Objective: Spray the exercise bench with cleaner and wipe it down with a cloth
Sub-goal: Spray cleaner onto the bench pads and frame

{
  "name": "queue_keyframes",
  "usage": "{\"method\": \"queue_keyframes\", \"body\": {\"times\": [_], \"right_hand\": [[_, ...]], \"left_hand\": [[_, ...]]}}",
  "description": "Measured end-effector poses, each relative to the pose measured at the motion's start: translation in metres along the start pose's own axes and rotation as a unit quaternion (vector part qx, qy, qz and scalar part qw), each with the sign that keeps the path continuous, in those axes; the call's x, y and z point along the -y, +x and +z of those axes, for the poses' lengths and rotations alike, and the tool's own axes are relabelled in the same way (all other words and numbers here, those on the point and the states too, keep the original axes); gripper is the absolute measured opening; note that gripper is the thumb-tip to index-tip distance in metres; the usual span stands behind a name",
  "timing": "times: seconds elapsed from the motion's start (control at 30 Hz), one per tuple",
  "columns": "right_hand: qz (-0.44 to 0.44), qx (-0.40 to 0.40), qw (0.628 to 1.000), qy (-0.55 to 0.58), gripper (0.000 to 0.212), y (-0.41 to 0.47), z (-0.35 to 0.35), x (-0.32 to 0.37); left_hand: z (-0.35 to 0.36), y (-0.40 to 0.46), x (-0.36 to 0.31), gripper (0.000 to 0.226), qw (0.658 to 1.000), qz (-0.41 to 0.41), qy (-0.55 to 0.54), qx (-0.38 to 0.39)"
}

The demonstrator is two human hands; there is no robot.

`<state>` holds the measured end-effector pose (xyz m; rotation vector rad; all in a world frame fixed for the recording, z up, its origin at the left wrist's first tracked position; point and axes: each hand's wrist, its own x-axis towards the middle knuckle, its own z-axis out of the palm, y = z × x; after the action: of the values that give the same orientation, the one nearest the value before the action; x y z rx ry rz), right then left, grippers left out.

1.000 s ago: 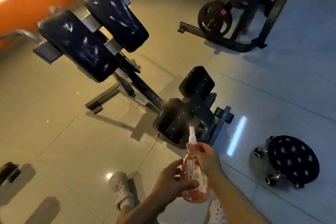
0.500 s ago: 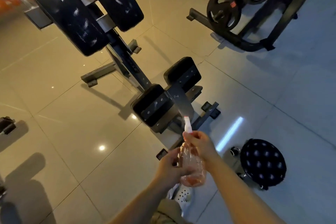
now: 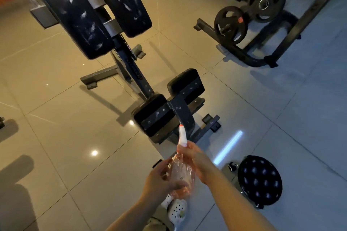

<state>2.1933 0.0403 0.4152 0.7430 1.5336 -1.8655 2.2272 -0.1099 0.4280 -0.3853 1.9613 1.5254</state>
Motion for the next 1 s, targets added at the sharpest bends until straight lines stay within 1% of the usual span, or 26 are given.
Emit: {"method": "queue_keyframes", "body": {"times": [0.1,0.17,0.23,0.3,0.37,0.4,0.43,0.53,0.63,0.77,0.83,0.9,0.93,1.0], "right_hand": [[-0.024,0.007,0.999,-0.03,0.067,0.011,0.012,0.033],[-0.049,0.006,0.998,-0.038,0.068,0.017,0.012,0.054],[-0.064,0.008,0.997,-0.042,0.067,0.021,0.004,0.073],[-0.072,0.008,0.996,-0.048,0.065,0.025,-0.007,0.089],[-0.075,0.004,0.995,-0.06,0.068,0.03,-0.023,0.103],[-0.073,0.008,0.995,-0.071,0.068,0.034,-0.032,0.112],[-0.069,0.016,0.995,-0.075,0.062,0.04,-0.041,0.119],[-0.063,0.056,0.992,-0.091,0.04,0.067,-0.081,0.139],[-0.066,0.1,0.984,-0.133,0.038,0.106,-0.125,0.161],[-0.051,0.157,0.971,-0.172,0.038,0.167,-0.19,0.197],[-0.035,0.208,0.951,-0.225,0.036,0.191,-0.233,0.224],[-0.036,0.243,0.925,-0.29,0.035,0.208,-0.278,0.259],[-0.037,0.252,0.918,-0.305,0.036,0.215,-0.302,0.276],[-0.011,0.263,0.914,-0.31,0.039,0.222,-0.344,0.305]], "left_hand": [[-0.017,0.016,-0.012,0.069,1.0,0.011,-0.02,-0.006],[-0.021,0.029,-0.025,0.074,0.999,0.023,-0.041,-0.01],[-0.017,0.043,-0.038,0.075,0.998,0.046,-0.04,-0.003],[-0.008,0.054,-0.05,0.074,0.998,0.061,-0.033,0.003],[0.003,0.065,-0.063,0.068,0.996,0.067,-0.053,-0.002],[0.011,0.072,-0.068,0.065,0.996,0.068,-0.056,-0.005],[0.017,0.08,-0.072,0.065,0.996,0.069,-0.055,-0.008],[0.043,0.11,-0.089,0.068,0.996,0.064,-0.052,-0.022],[0.078,0.146,-0.105,0.064,0.994,0.046,-0.077,-0.06],[0.146,0.197,-0.146,0.061,0.98,0.003,-0.136,-0.146],[0.197,0.221,-0.171,0.064,0.968,-0.029,-0.169,-0.184],[0.246,0.24,-0.203,0.066,0.956,-0.047,-0.205,-0.204],[0.269,0.25,-0.222,0.066,0.952,-0.057,-0.22,-0.207],[0.31,0.268,-0.25,0.066,0.945,-0.078,-0.23,-0.219]]}}
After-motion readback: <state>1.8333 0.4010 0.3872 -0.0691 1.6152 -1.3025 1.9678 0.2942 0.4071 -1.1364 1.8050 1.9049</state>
